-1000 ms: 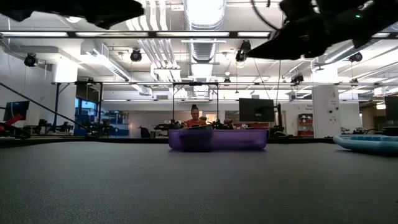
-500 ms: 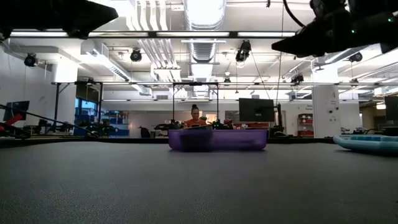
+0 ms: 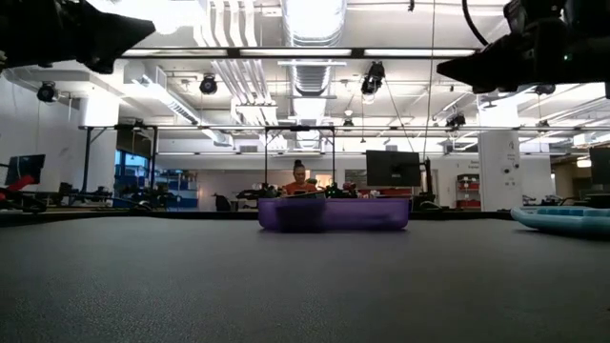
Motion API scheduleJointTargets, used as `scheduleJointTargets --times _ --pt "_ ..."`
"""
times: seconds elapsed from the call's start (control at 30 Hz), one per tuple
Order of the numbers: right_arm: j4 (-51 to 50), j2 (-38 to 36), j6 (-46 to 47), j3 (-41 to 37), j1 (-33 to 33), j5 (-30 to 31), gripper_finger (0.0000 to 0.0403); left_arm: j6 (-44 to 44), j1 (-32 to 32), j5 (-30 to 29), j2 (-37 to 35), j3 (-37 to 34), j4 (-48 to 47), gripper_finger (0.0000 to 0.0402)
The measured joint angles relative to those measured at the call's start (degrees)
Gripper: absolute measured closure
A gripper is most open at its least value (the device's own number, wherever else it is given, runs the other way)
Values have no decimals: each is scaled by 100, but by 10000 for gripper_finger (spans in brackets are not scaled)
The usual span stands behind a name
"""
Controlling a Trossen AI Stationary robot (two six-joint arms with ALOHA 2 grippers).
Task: Pack school essentials
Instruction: Return to Home Position
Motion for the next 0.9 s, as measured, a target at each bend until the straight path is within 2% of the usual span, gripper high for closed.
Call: scheduleJointTargets --times 0.17,0.4,0.57,0.9 --pt "3 -292 1 -160 0 9 394 43 0 -4 -517 -304 -64 389" --pt "23 -798 -48 -397 0 9 394 88 0 -3 -976 -325 -345 389" --pt "11 -1191 47 -671 0 5 394 88 0 -2 -1060 -327 -538 389" --pt "-185 -1770 -191 -680 0 5 394 4 0 -1 -1055 -333 -661 389"
